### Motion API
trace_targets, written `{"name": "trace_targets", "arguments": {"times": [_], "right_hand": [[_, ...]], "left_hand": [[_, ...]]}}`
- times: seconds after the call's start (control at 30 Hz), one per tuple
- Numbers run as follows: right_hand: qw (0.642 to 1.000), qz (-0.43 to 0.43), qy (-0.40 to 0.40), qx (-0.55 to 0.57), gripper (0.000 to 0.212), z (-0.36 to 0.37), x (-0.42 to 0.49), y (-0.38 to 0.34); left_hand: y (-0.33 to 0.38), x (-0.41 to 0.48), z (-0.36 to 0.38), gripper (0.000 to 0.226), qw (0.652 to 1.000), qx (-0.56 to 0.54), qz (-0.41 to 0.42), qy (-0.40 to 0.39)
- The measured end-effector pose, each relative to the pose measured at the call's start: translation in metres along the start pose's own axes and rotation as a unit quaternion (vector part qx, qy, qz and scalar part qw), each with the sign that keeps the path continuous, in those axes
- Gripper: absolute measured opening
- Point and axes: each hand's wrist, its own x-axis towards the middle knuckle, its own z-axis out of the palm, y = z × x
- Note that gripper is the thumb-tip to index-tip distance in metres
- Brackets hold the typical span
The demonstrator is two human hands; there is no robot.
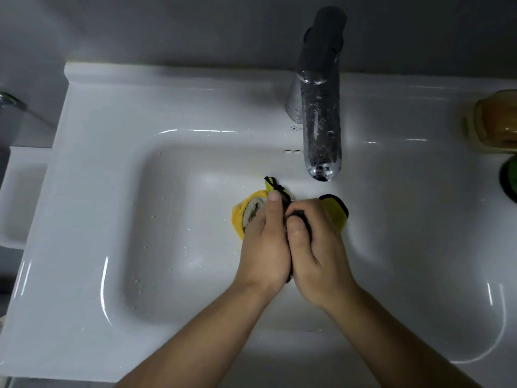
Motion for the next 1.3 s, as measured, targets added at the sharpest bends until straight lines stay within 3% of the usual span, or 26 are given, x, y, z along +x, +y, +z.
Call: {"name": "trace_targets", "arguments": {"times": [0.2, 0.33, 0.5, 0.6, 0.67, 0.77, 0.83, 0.9, 1.0, 1.1, 1.3], "right_hand": [[0.999, 0.027, -0.004, 0.033, 0.022, 0.012, 0.014, -0.003], [0.990, 0.130, 0.011, 0.057, 0.031, 0.022, 0.023, -0.001], [0.968, 0.231, 0.010, 0.102, 0.034, 0.027, 0.033, -0.004], [0.930, 0.327, 0.037, 0.162, 0.031, 0.023, 0.031, -0.001], [0.949, 0.272, 0.070, 0.141, 0.040, 0.017, 0.022, 0.002], [0.991, 0.101, 0.064, 0.057, 0.041, 0.012, -0.001, 0.007], [0.998, 0.031, 0.055, 0.005, 0.037, 0.011, -0.010, 0.013], [0.998, -0.006, 0.064, -0.023, 0.030, 0.010, -0.009, 0.013], [0.996, -0.038, 0.067, -0.039, 0.030, 0.007, 0.001, 0.005], [0.998, -0.028, 0.062, 0.003, 0.035, 0.005, 0.007, -0.007], [0.971, 0.180, 0.099, 0.120, 0.045, 0.018, 0.020, -0.015]], "left_hand": [[-0.010, 0.007, -0.007, 0.047, 0.996, 0.050, 0.044, 0.062], [-0.013, 0.012, -0.011, 0.054, 0.990, 0.080, 0.089, 0.081], [-0.009, 0.014, -0.012, 0.048, 0.982, 0.103, 0.130, 0.090], [-0.005, 0.022, -0.013, 0.048, 0.990, 0.072, 0.063, 0.108], [-0.006, 0.026, -0.013, 0.046, 0.993, 0.005, -0.021, 0.117], [-0.008, 0.021, -0.012, 0.017, 0.988, -0.084, -0.095, 0.086], [-0.005, 0.014, -0.013, 0.038, 0.993, -0.078, -0.082, 0.035], [0.002, 0.009, -0.013, 0.030, 0.999, -0.021, -0.029, -0.025], [0.007, 0.001, -0.010, 0.059, 0.998, 0.041, 0.003, -0.051], [0.009, -0.005, -0.008, 0.061, 0.996, 0.077, 0.038, -0.022], [-0.006, 0.003, -0.013, 0.048, 0.970, 0.151, 0.182, 0.055]]}}
